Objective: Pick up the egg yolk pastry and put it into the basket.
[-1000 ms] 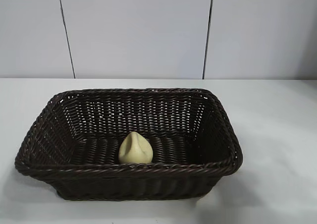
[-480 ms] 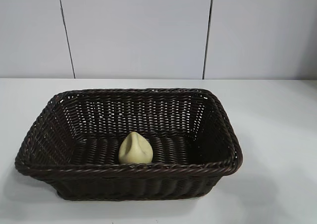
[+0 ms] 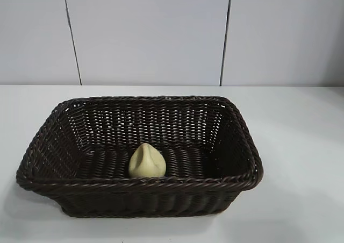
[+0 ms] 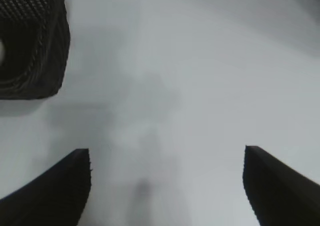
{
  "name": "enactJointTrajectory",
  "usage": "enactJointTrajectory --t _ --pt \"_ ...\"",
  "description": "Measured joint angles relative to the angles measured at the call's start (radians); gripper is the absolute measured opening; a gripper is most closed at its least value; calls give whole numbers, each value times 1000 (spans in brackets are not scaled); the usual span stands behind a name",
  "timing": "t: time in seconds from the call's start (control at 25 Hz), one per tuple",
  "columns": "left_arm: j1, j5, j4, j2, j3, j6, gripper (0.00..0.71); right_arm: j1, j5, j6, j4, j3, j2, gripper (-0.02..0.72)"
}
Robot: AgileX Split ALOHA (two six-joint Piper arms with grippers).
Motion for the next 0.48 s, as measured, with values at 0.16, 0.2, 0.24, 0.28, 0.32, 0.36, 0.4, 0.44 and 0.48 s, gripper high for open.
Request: enactJointTrajectory --t 0.16,0.2,0.24,0.28,0.32,0.36,0.4,0.44,0.48 --pt "0 0 0 0 0 0 627 0 4 0 0 0 -9 591" --pt "0 0 0 0 0 0 627 0 4 0 0 0 -9 591" --pt "0 0 0 0 0 0 627 0 4 0 0 0 -9 591" --pt "0 0 0 0 0 0 627 0 4 0 0 0 -9 591" --pt "0 0 0 0 0 0 627 0 4 0 0 0 -9 591" --pt "0 0 0 0 0 0 627 0 4 0 0 0 -9 591" --pt "0 0 0 0 0 0 627 0 4 0 0 0 -9 591" --pt "0 0 0 0 0 0 627 0 4 0 0 0 -9 591" --pt "0 0 0 0 0 0 627 0 4 0 0 0 -9 591"
